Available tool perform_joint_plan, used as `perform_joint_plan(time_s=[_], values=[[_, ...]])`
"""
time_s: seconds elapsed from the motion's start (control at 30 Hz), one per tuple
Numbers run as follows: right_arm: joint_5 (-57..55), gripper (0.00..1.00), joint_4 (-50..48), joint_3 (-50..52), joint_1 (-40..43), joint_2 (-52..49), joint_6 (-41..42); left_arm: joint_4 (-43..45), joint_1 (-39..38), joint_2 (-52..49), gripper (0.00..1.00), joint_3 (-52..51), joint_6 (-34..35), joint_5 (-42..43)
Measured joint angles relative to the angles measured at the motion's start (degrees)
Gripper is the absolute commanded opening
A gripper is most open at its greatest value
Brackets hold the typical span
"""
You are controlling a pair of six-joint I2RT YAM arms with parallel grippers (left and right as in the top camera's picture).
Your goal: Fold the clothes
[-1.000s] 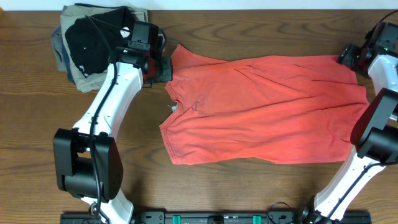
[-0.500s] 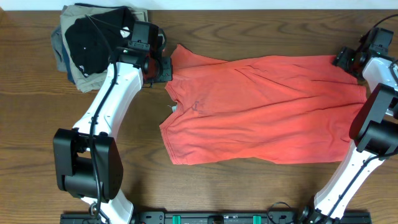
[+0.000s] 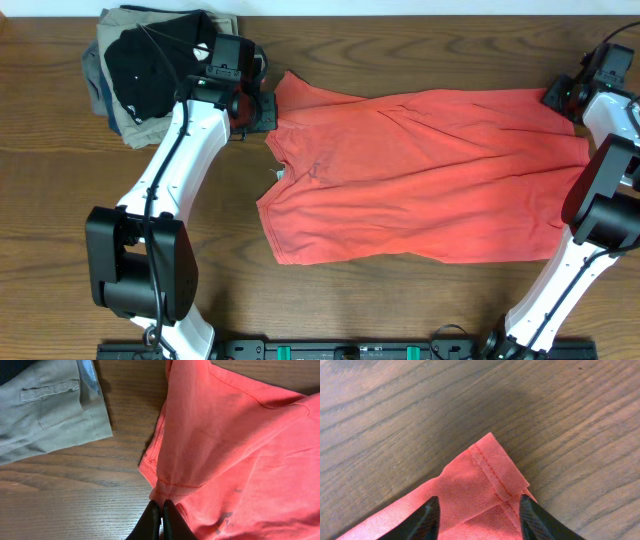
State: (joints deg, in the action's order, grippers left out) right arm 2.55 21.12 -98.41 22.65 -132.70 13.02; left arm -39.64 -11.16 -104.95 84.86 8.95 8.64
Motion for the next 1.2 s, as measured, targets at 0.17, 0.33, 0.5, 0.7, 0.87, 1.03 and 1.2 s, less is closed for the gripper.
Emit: perform_joint_plan(time_s=[0.17, 0.33, 0.5, 0.7, 0.87, 1.03, 1.2], values=[[-1.05, 0.38, -0.04, 0.0, 0.0, -0.02, 0.15, 0.0, 0.02, 0.0, 0.06, 0.0, 0.0, 0.0], [-1.27, 0.35, -0.87, 0.0, 0.0, -0.02, 0.15, 0.0, 0.0, 0.0, 0.06, 0.0, 0.0, 0.0], [-1.29, 0.47, -1.01, 0.0, 0.0, -0.02, 0.24, 0.0, 0.02, 0.0, 0.06, 0.0, 0.0, 0.0], [-2.71, 0.5, -1.4, 0.0, 0.04, -0.24, 0.15, 0.02, 0.02, 0.0, 0.06, 0.0, 0.0, 0.0], [-3.65, 0.54, -2.38, 0.0, 0.07, -1.44, 0.15, 0.02, 0.02, 0.0, 0.06, 0.0, 0.0, 0.0], [-3.87, 0.53, -3.56, 0.0, 0.07, -1.86, 0.15, 0.04, 0.02, 0.0, 0.06, 0.0, 0.0, 0.0], [-3.87, 0.38, -4.09, 0.0, 0.11, -1.9, 0.09, 0.07, 0.02, 0.0, 0.06, 0.0, 0.0, 0.0]])
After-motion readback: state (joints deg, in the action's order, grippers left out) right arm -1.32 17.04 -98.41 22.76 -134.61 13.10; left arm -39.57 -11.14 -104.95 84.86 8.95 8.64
